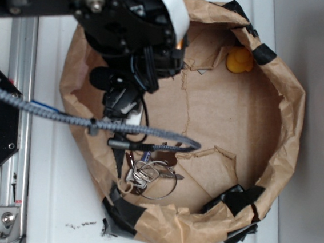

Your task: Grab the white paper.

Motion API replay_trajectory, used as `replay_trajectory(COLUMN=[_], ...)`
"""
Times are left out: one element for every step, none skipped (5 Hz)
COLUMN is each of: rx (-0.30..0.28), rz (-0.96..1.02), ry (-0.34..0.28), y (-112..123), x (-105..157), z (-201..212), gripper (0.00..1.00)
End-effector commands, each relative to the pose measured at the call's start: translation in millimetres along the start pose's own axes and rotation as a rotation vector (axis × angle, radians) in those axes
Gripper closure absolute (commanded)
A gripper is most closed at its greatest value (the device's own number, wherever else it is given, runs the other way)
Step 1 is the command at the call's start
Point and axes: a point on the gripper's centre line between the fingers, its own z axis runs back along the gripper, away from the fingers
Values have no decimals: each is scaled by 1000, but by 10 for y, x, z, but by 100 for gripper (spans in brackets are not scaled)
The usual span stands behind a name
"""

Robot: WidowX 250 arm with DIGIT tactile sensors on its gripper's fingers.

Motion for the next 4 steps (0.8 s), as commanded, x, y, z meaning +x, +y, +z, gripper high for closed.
replay_trajectory(rx=[25, 192, 216, 172], rz=[3, -77, -148, -313], ry=[-32, 53, 86, 115], y=[39, 104, 179, 172], x=[30, 190, 266, 148], z=[76, -317, -564, -723], gripper=[0, 0, 0, 0])
